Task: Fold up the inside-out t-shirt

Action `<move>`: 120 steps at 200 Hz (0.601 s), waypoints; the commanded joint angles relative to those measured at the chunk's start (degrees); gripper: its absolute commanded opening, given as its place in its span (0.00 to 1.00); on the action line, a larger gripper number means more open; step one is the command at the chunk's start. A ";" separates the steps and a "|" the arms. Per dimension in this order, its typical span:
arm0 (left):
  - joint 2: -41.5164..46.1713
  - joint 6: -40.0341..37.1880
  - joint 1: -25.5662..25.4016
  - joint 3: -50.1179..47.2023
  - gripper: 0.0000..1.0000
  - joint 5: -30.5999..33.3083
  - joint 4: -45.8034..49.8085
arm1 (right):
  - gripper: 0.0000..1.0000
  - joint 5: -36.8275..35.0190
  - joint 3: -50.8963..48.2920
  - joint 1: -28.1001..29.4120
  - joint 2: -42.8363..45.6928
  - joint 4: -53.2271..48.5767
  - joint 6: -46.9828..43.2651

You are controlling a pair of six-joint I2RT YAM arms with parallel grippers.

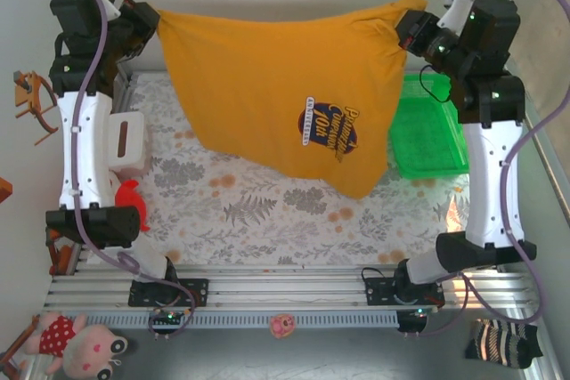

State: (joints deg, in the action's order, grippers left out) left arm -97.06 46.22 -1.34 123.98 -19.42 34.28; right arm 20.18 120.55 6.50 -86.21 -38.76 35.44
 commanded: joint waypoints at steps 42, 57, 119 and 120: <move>-26.53 1.19 1.06 23.63 0.00 -1.78 4.39 | 0.00 9.13 2.68 -1.10 -18.11 17.16 4.31; -33.07 4.43 1.58 32.95 0.00 -2.70 3.96 | 0.00 10.44 9.14 -1.22 -23.69 18.39 4.46; -29.93 17.92 4.04 34.49 0.00 -2.33 -15.96 | 0.00 7.09 31.08 -6.15 -31.47 27.38 13.37; -29.72 17.84 4.10 34.48 0.00 -2.31 -15.93 | 0.00 6.99 30.68 -6.20 -31.16 27.62 13.40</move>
State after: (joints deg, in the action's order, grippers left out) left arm -134.13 59.75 1.56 155.17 -22.06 29.34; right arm 29.15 149.01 3.75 -125.19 -23.03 43.97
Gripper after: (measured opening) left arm 0.042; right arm 0.049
